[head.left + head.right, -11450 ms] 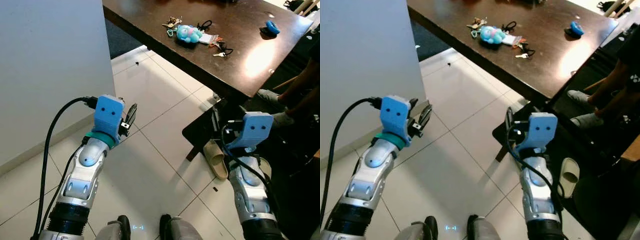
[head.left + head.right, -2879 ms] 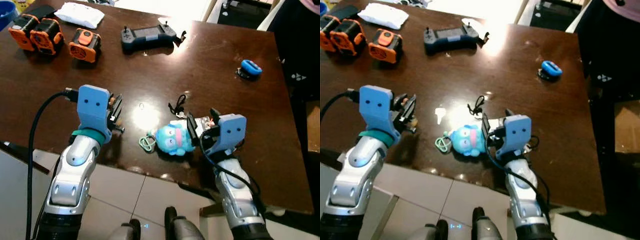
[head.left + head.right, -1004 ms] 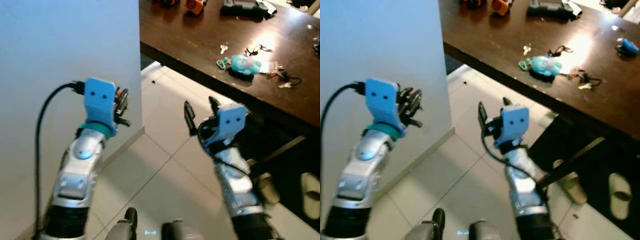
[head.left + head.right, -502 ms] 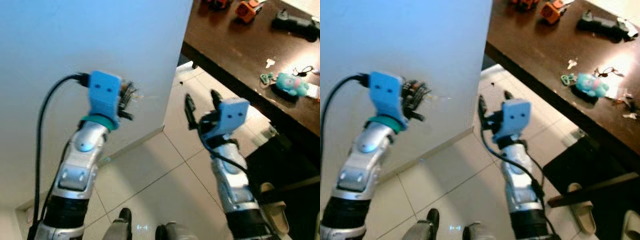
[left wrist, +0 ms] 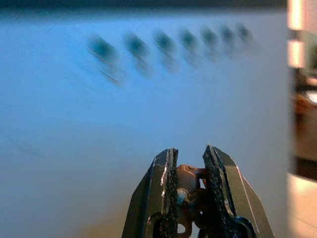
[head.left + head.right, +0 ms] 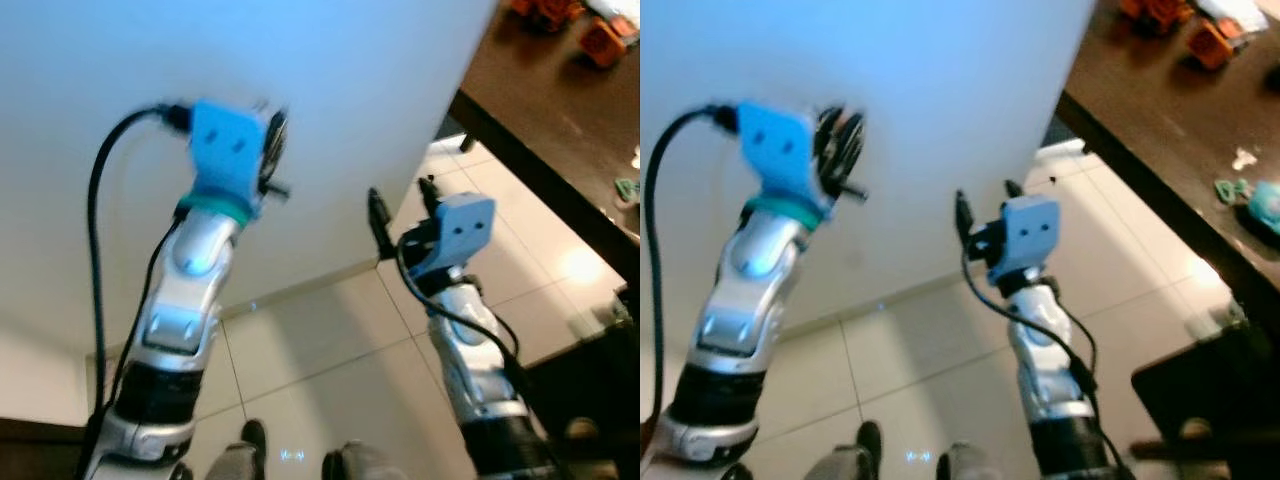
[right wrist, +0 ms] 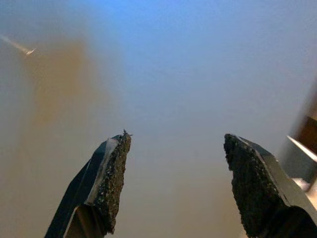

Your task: Hang keys on a hook

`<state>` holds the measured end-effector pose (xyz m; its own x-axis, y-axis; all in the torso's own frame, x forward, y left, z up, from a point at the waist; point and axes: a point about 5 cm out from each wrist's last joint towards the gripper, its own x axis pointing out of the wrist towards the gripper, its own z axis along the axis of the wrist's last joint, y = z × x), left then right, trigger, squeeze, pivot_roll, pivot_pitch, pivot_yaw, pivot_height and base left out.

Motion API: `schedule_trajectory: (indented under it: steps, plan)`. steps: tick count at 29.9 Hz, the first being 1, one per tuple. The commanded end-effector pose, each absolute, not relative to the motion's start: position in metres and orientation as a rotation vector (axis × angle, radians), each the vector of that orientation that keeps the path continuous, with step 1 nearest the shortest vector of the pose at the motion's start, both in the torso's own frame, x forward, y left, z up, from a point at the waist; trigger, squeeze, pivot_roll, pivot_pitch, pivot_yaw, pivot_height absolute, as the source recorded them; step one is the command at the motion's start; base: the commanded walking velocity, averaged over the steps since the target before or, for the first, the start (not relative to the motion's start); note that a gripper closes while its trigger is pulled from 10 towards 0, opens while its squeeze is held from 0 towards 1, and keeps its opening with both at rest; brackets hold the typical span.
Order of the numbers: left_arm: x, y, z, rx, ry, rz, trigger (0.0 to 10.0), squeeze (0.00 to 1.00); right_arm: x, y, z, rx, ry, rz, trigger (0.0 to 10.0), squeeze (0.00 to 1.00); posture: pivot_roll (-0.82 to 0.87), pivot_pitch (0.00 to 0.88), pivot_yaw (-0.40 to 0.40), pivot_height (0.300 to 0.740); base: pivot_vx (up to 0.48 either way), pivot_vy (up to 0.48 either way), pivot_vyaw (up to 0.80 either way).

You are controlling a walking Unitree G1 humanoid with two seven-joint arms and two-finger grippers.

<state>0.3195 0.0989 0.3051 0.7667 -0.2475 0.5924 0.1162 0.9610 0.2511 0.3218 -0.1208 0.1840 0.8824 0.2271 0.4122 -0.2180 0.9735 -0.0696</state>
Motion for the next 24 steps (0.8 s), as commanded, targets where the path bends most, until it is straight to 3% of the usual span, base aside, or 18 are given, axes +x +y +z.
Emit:
schedule_trajectory:
  steps: [1, 5, 10, 20, 24]
  plan:
    - [0.32, 0.095, 0.308, 0.197, -0.695, -0.192, 10.0, 0.0, 0.321, -0.12, 0.176, -0.019, -0.407, 0.239, 10.0, 0.0, -0.12, 0.147, 0.012, 0.74, 0.0, 0.0, 0.78]
    - [0.319, 0.093, 0.319, 0.185, -0.741, -0.184, 10.0, 0.0, 0.321, -0.121, 0.174, -0.008, -0.396, 0.233, 10.0, 0.0, -0.13, 0.145, 0.012, 0.74, 0.0, 0.0, 0.68]
    - [0.314, 0.088, 0.332, 0.171, -0.808, -0.189, 10.0, 0.0, 0.321, -0.123, 0.15, 0.013, -0.298, 0.241, 10.0, 0.0, -0.13, 0.143, 0.01, 0.74, 0.179, 0.0, 0.0]
    - [0.31, 0.074, 0.337, 0.177, -0.855, -0.232, 10.0, 0.0, 0.291, -0.135, 0.043, -0.054, 0.117, 0.233, 10.0, 0.0, -0.13, 0.145, 0.005, 0.74, 0.357, 0.0, 0.0]
    - [0.31, 0.072, 0.337, 0.178, -0.857, -0.237, 10.0, 0.0, 0.284, -0.139, 0.03, -0.065, 0.172, 0.228, 10.0, 0.0, -0.13, 0.145, 0.004, 0.74, 0.375, 0.0, 0.0]
